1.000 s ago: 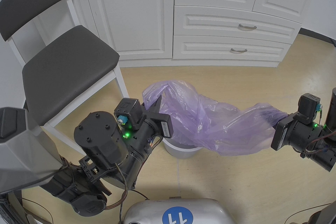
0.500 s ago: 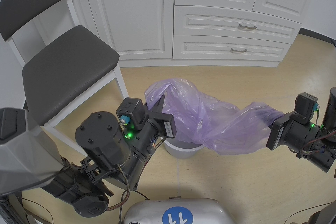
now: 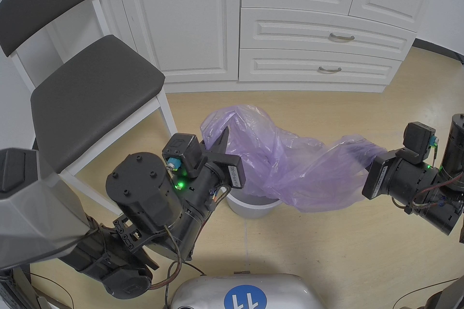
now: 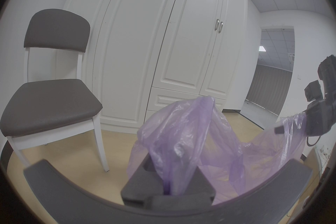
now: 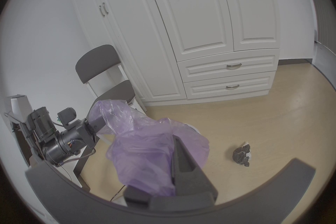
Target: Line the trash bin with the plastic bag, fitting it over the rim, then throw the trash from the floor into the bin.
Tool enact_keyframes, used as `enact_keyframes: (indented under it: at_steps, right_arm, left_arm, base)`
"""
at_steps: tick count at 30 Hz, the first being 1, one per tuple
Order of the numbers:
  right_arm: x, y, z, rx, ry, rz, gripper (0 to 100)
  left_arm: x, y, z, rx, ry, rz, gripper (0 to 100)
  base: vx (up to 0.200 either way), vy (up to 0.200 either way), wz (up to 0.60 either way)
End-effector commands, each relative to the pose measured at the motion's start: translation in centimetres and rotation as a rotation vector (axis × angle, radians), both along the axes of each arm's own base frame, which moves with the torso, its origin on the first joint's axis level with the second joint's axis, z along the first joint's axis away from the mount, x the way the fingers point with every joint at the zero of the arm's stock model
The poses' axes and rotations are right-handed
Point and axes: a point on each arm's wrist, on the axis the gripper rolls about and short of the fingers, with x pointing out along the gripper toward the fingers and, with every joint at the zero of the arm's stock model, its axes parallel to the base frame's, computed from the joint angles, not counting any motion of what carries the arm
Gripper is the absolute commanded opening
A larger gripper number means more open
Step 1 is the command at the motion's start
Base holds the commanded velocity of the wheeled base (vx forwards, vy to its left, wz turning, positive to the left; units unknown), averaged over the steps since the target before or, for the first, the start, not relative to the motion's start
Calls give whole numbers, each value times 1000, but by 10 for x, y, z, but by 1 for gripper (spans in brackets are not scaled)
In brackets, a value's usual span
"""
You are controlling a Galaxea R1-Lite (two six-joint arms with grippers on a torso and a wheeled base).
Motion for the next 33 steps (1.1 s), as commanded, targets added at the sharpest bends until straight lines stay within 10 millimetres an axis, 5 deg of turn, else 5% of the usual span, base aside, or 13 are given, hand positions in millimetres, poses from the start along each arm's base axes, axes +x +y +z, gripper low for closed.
enact_keyframes:
  at_steps: [1, 23, 33]
  right_arm:
    - [3, 6, -2, -2, 14, 5, 0]
    - [4, 19, -11, -9, 55, 58, 0]
    - [49, 52, -15, -9, 85, 111, 0]
  left_arm:
    - [1, -1, -1, -5, 3, -1, 0]
    - [8, -16, -15, -31, 35, -26, 0]
    - [37, -23, -9, -91, -10, -48, 0]
  base:
    - [0, 0, 0]
    - [0, 0, 0]
    - [0, 0, 0]
